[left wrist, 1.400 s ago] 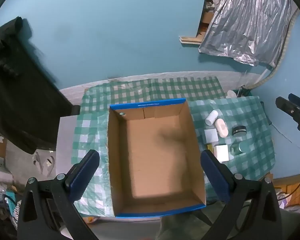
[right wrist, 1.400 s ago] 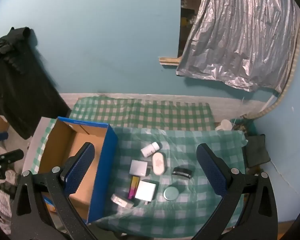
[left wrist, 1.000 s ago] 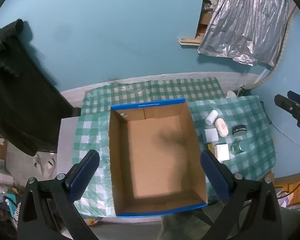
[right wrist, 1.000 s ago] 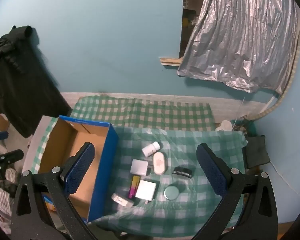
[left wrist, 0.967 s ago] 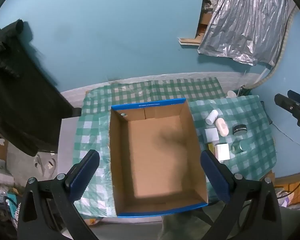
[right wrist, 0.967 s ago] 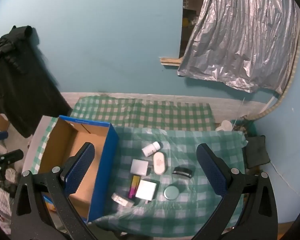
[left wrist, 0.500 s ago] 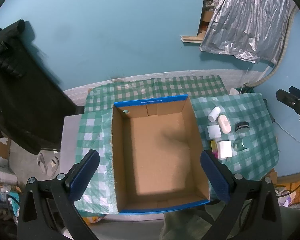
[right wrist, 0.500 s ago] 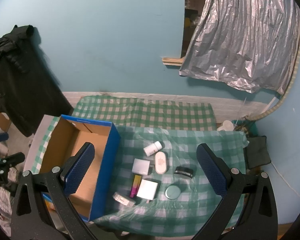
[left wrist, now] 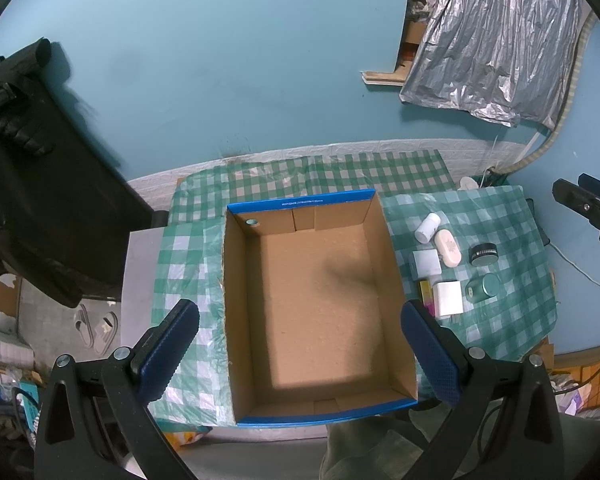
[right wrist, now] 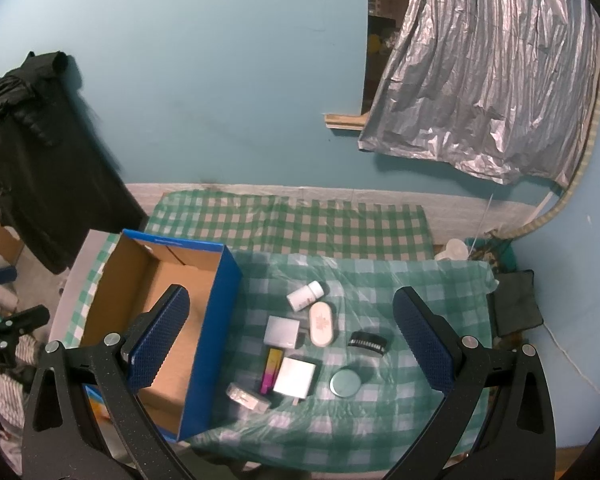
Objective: Organize rigid objects
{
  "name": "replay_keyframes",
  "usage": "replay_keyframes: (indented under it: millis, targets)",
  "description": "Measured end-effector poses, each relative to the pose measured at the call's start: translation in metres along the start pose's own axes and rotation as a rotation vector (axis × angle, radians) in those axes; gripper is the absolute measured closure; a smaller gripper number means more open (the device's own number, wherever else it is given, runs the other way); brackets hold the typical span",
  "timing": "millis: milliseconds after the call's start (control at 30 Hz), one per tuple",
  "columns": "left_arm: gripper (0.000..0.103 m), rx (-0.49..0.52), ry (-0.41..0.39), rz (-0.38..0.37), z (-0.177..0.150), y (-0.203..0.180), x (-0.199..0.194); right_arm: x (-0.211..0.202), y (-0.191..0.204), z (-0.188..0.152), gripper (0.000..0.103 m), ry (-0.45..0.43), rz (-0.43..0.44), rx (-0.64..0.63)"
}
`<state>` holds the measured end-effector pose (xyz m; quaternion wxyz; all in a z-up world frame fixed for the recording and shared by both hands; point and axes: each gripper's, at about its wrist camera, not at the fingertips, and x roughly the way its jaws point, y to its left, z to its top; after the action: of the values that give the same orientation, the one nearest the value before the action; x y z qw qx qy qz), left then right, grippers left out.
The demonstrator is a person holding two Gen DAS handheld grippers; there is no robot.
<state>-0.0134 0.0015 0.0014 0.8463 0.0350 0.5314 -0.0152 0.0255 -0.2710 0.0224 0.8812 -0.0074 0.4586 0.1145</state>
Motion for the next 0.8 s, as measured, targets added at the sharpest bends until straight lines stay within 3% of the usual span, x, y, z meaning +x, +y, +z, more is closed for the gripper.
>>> replay_keyframes:
  millis: [800]
  targets:
    - [0.001, 0.003, 0.006, 0.002, -0.0032, -0.0024, -0.0009, -0.0017, -0.0016, -0.0005, 0.001, 0.006, 0.009, 0.003]
